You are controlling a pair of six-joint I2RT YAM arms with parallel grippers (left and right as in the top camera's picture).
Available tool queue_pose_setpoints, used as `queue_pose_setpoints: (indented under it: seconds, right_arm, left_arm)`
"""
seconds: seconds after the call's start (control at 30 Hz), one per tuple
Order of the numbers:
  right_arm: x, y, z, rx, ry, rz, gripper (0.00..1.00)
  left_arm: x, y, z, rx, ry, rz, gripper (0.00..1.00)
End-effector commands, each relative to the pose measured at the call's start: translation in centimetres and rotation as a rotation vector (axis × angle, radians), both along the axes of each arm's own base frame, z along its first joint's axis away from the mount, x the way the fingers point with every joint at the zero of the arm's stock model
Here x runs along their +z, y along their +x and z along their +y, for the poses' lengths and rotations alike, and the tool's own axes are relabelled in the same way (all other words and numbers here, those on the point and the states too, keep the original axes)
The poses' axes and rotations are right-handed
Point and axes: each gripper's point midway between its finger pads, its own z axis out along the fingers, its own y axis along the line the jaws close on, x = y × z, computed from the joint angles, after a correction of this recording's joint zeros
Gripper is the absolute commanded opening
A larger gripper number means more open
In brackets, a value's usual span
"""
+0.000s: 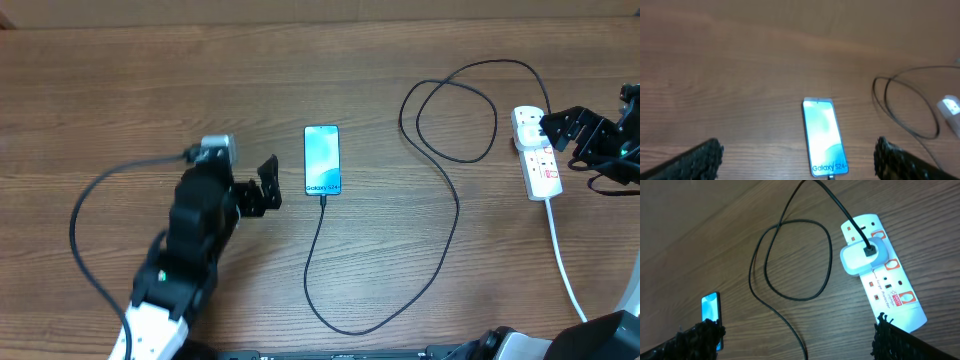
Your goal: Plug charger to phone and switch on socket
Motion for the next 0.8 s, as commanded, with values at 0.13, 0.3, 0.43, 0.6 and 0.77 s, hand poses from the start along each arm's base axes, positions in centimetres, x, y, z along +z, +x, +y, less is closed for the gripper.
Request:
queue_pose_setpoints:
  seconds: [0.13, 0.3, 0.43, 0.6, 0.77]
  right_arm:
    - [0.1, 0.1, 0.0, 0.001, 0.002, -0.006, 1.00]
    - [0.1, 0.1, 0.0, 0.001, 0.002, -0.006, 1.00]
    - [0.1, 0.1, 0.0, 0.001, 0.002, -0.006, 1.00]
    - [0.1, 0.1, 0.0, 0.001, 0.002, -0.006, 1.00]
    - [0.1, 0.1, 0.0, 0.001, 0.002, -0.006, 1.00]
  left_arm:
    - [0.7, -2.7, 2.5, 0.077, -0.064, -0.293, 1.00]
    - [1.4, -4.2, 4.4, 0.132, -0.101, -0.425, 1.00]
    - [1.8, -5.1, 6.4, 0.192, -0.117, -0.511, 1.00]
    - [1.2, -6.0, 8.0, 0.244, -0.126, -0.566, 1.00]
    - [0.0, -6.3, 8.4, 0.249, -0.125, -0.564, 1.00]
